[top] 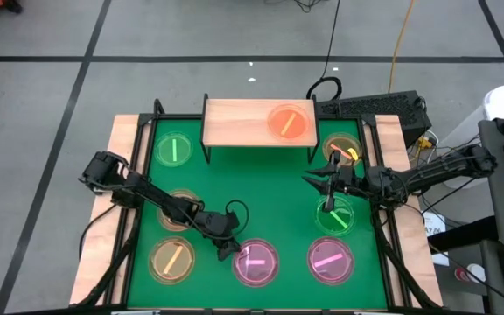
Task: Place and stack plates onto a shelf
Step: Stack the pink plate on top of the orange plate on the shelf
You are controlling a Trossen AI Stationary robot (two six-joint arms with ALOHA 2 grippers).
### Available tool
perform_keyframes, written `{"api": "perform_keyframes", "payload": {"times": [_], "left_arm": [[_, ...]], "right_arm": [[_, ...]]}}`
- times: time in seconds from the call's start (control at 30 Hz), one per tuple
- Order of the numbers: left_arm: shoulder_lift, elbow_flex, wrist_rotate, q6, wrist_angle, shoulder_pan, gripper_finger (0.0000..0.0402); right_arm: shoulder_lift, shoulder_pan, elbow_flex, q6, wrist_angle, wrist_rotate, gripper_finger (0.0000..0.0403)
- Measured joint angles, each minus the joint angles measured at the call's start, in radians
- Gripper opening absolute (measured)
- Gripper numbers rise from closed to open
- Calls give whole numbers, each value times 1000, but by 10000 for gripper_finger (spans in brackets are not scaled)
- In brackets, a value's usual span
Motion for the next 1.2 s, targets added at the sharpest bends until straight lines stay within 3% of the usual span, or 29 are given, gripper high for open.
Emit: {"api": "perform_keyframes", "payload": {"times": [0.5, 0.77, 0.97, 1.2], "left_arm": [[8, 4, -77, 15, -62, -28, 85], [4, 4, -61, 17, -92, -9, 85], [-13, 4, 9, 14, -86, 15, 85], [-54, 4, -8, 26, -113, 30, 85]], "right_arm": [[0, 0, 0, 27, 3, 0, 79], [0, 0, 0, 27, 3, 0, 79], [0, 0, 0, 27, 1, 0, 79], [0, 0, 0, 26, 0, 0, 79]]}}
